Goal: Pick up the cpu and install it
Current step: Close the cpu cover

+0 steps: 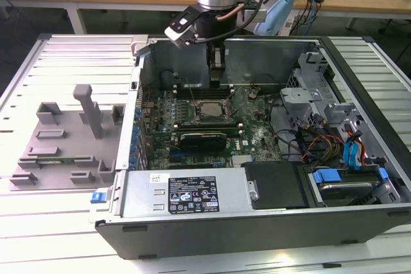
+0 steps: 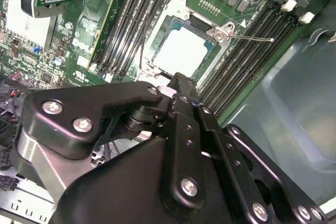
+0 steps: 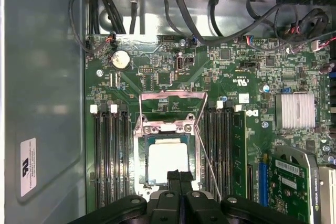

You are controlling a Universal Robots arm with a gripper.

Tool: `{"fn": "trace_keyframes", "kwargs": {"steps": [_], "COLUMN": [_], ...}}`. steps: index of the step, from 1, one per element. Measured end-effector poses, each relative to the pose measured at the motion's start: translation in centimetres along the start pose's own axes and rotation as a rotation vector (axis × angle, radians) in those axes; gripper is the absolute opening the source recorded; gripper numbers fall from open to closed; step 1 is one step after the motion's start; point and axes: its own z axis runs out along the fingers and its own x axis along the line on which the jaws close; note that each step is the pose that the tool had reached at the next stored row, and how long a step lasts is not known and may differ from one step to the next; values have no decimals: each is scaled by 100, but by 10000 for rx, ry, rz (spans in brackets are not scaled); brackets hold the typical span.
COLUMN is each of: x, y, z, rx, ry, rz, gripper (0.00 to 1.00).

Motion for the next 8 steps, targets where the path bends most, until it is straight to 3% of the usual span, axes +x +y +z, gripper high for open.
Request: {"fn": "trace_keyframes", "kwargs": {"steps": [2, 6, 8], "x": [0, -4, -5], "y": [17, 134, 158], "z": [1, 7, 8], "rx": [3, 21, 25], "ry": [0, 0, -1], "rz": [0, -2, -3], "gripper": [11, 11, 11]}}
